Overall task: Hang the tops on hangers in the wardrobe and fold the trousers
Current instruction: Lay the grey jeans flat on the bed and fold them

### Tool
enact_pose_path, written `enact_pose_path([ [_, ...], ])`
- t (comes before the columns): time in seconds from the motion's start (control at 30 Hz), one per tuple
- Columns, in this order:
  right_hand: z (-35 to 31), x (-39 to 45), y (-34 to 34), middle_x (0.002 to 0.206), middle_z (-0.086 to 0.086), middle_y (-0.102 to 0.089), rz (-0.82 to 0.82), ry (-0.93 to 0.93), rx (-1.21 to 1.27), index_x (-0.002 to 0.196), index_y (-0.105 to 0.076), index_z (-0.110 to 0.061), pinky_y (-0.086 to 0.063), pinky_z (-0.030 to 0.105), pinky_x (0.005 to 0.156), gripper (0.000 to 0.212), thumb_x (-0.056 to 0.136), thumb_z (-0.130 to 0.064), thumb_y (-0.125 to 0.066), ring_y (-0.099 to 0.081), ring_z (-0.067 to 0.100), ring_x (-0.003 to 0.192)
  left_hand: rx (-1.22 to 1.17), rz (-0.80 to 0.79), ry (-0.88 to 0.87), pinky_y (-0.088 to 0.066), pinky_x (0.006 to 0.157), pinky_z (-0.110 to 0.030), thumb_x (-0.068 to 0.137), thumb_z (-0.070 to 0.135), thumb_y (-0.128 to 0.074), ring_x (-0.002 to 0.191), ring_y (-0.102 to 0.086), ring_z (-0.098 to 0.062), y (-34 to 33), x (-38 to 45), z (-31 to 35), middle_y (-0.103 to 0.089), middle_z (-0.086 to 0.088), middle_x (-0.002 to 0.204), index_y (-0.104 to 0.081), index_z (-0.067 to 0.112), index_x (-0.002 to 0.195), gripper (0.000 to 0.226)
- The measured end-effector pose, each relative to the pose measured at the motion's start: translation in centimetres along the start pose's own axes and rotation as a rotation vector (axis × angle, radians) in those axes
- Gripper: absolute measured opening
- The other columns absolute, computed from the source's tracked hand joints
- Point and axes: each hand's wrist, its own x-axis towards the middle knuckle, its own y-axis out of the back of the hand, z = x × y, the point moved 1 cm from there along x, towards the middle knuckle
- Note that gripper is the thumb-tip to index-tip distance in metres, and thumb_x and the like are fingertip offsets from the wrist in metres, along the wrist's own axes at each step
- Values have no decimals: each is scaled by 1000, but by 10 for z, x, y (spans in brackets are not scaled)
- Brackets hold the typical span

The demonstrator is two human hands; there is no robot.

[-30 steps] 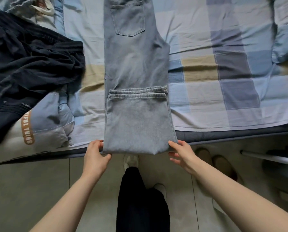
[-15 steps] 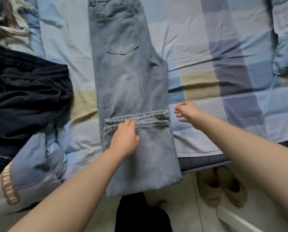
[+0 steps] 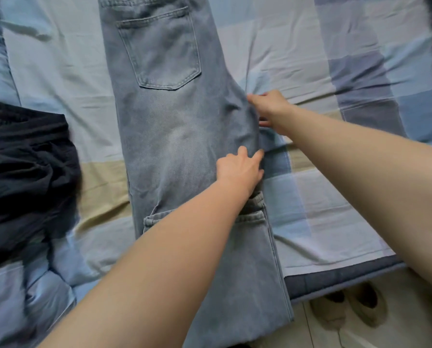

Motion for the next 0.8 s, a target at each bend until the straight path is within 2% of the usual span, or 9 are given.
enact_pose_path([
  [0.1,-4,3,-9,81,5,-61,-5,50,-105,89,-61,-11,-45,24,54,10,86,-21,-62,-59,19,69,-54,-60,13,-35,72,-38,101,47,-36,112,-56,-37,2,8,1,-40,-11,134,-19,36,151,54],
  [0.23,-8,2,-13,97,10,-60,120,154,-518,84,-49,-17,-37,27,66,13,81,-19,-62,-57,26,90,-103,-35,32,-36,68,-39,101,45,-37,105,-59,-39,5,11,-1,-42,-12,127,-34,24,141,46],
  [0.3,-12,-3,-17,104,11,-61,181,258,-587,89,-45,-18,-36,29,70,15,80,-14,-56,-55,30,98,-201,8,32,-37,66,-39,101,42,-39,101,-58,-42,4,5,-3,-45,-13,123,-39,19,135,41],
  [0.37,-11,-14,-26,96,9,-60,181,418,-565,93,-48,-16,-37,31,70,16,79,-14,-55,-54,30,91,-368,41,35,-42,69,-41,99,38,-43,98,-57,-43,2,-2,-10,-48,-13,119,-43,17,126,34],
  [0.47,-1,-32,-33,95,8,-64,66,666,-554,104,-60,-8,-42,33,82,22,84,-17,-56,-59,27,93,-699,58,57,-49,81,-43,95,28,-50,95,-58,-36,0,-11,-26,-57,-9,108,-48,18,112,20],
  [0.57,12,-40,-23,121,15,-64,-160,860,-661,121,-61,-1,-42,33,101,47,76,7,-48,-59,29,114,-901,9,100,-51,78,-39,92,17,-51,87,-62,-31,0,-20,-44,-62,-2,92,-53,18,107,15],
  [0.63,22,-38,-10,144,14,-46,-316,915,-863,135,-51,-3,-32,31,112,67,71,13,-47,-44,27,134,-917,-35,86,-51,82,-38,90,11,-50,83,-63,-27,0,-28,-59,-64,-1,89,-56,20,111,23],
  [0.7,35,-35,3,159,6,-16,-412,964,-1250,149,-30,-13,-21,34,118,84,72,7,-54,-19,23,146,-781,-14,17,-48,87,-34,87,6,-50,88,-62,-23,0,-44,-81,-66,1,93,-58,20,116,33],
  [0.8,48,-29,15,161,-3,10,-359,1009,-1635,153,5,-25,-14,40,117,88,86,-6,-48,-4,22,149,-430,196,-142,-51,83,-41,78,-6,-49,93,-60,-28,0,-82,-121,-64,-6,100,-62,9,113,40],
])
